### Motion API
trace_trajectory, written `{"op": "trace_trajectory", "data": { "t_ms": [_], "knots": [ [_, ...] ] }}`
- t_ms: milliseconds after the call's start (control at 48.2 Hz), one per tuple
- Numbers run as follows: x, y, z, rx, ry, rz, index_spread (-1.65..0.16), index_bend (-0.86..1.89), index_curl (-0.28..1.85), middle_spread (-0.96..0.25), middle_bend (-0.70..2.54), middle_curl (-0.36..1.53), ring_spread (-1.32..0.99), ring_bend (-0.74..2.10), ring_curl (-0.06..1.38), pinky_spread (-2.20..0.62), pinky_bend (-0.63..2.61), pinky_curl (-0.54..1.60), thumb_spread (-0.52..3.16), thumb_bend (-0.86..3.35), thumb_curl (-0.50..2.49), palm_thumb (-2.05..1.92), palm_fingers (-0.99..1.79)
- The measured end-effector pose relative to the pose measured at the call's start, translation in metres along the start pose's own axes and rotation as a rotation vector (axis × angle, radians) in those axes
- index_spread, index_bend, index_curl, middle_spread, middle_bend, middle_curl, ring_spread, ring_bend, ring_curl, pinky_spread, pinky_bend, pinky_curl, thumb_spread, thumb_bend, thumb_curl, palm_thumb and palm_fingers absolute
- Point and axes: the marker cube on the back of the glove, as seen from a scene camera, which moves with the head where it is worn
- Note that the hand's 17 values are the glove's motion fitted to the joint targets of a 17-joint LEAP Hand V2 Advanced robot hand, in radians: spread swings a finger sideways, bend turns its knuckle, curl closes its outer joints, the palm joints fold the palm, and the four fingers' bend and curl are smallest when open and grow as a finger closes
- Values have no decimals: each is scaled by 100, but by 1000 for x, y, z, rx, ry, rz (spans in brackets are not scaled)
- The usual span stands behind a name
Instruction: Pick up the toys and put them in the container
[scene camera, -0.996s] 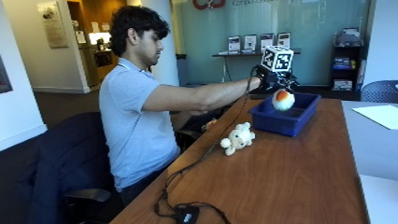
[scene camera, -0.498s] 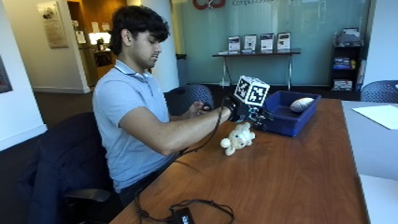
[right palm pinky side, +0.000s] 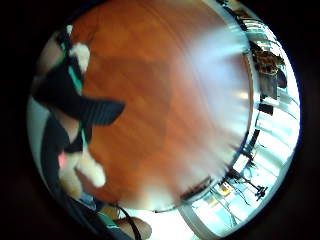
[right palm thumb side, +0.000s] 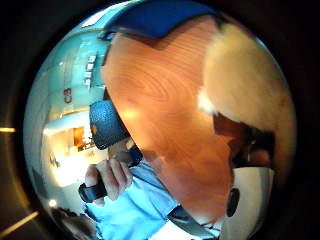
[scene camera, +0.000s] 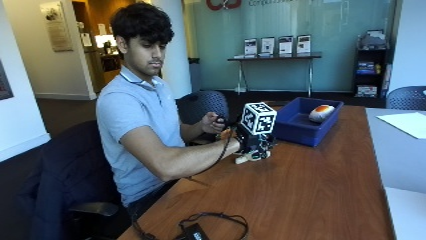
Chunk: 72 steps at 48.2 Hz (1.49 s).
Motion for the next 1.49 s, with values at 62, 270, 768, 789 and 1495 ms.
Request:
{"op": "trace_trajectory", "data": {
  "t_ms": [62, 270, 768, 789, 1495],
  "knots": [
    [-1, -4, 0, 67, -20, -14, -29, 10, 6, 0, 49, 34, -14, 112, 48, -27, 141, 44, 164, 49, 50, 65, 72],
    [0, -17, -16, 72, -162, -6, -26, 19, 9, 2, 58, 42, -18, 125, 55, -33, 137, 47, 150, 54, 63, 84, 91],
    [-51, -123, -255, 397, -155, 12, -24, 23, 20, 4, 62, 54, -21, 124, 56, -36, 132, 51, 129, 48, 80, 88, 96],
    [-55, -131, -262, 404, -149, 10, -24, 23, 20, 4, 62, 55, -21, 124, 56, -36, 131, 51, 128, 48, 80, 88, 97],
    [-56, -174, -263, 250, -121, 143, -30, 17, 21, 1, 21, 46, -8, 69, 34, -9, 122, 41, 136, -4, 44, -5, -9]
  ]
}}
